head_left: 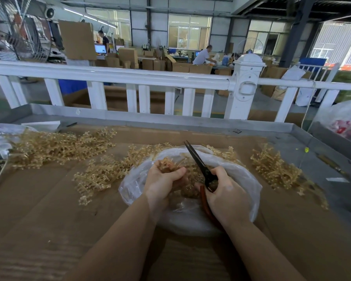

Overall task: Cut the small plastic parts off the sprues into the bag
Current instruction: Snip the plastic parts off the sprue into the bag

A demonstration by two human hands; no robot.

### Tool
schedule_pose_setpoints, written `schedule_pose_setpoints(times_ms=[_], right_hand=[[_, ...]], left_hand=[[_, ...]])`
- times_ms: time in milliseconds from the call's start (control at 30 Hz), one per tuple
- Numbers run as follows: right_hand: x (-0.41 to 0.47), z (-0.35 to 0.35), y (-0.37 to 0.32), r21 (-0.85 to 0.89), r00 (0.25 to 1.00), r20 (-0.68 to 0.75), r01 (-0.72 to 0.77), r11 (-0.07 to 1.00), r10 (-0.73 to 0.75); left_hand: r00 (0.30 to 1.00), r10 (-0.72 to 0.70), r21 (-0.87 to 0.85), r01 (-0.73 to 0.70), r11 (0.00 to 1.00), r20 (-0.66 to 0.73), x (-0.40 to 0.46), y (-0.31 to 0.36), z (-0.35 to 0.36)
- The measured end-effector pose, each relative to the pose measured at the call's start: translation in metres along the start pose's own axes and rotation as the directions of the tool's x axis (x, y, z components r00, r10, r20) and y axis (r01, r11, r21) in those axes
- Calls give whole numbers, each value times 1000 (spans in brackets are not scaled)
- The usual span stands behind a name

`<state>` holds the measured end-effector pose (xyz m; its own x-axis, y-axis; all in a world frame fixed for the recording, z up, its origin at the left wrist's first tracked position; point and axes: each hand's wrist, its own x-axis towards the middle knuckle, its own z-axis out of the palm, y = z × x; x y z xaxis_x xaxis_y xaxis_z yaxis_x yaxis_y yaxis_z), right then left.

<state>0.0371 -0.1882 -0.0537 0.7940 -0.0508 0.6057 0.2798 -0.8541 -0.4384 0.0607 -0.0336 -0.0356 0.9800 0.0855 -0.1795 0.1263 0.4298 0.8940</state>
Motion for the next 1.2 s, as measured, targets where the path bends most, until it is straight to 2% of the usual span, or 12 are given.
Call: schedule_pose_setpoints(times_ms=[167, 233, 333, 467, 667, 900, 1100, 1200], right_hand=[[4, -8, -3, 100, 990, 118, -90, 991, 78], [7, -12, -5, 140, 981, 176, -111, 984, 85], [9, -17, -10, 235, 974, 196, -160, 959, 114], [16, -18, -17, 423, 982, 119, -186, 887, 149], [27, -14, -17, 517, 962, 182, -271, 812, 205], [27, -12, -17, 527, 956, 118, -289, 799, 268], [28, -20, -19, 499, 960, 181, -278, 821, 215], [28, -17, -21, 536, 952, 217, -300, 789, 215]], left_hand=[[998, -61, -204, 53, 977, -34, 7, 9, 2], [998, -47, -225, 35, 974, -49, 9, 11, 4], [998, 30, -107, -37, 994, -62, 8, 10, 5], [983, 180, 195, -170, 966, -34, 5, 6, 10], [970, 224, 193, -238, 952, 89, -3, 5, 16], [991, 40, 17, -42, 999, 126, -1, 4, 11], [982, -110, 23, 107, 994, 152, 0, 4, 10], [976, -139, 39, 134, 990, 169, -1, 5, 11]])
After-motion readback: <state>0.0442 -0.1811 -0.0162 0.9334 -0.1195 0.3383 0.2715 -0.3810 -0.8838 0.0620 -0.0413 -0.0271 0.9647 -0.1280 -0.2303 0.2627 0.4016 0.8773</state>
